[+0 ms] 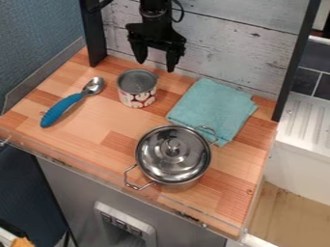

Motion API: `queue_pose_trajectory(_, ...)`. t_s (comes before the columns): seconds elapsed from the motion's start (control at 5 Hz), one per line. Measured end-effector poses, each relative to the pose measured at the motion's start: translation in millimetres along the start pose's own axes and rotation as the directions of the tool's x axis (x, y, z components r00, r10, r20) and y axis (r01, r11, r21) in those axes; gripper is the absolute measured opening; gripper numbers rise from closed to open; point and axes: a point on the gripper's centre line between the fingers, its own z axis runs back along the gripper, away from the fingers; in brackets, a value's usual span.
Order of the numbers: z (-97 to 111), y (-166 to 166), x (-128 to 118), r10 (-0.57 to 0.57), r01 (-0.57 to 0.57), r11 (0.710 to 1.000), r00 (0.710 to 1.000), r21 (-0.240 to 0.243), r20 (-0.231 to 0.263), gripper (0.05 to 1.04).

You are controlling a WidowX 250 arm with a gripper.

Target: Push the can to the lower middle of the table

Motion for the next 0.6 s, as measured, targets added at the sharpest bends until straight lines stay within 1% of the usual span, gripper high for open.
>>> queue_pose_trajectory(0.2,-6,-2,-6,-0.014,0.013,1.000,1.000,-0.007,-0.015,1.001)
queue_pose_trajectory(0.4,-18,-4,-28,-0.017,0.015,0.999,0.998,-0.029,-0.067,1.001)
queue_pose_trajectory(0.6,-14,-2,-46,-0.012,0.007,0.999,0.996,-0.050,-0.092,1.001)
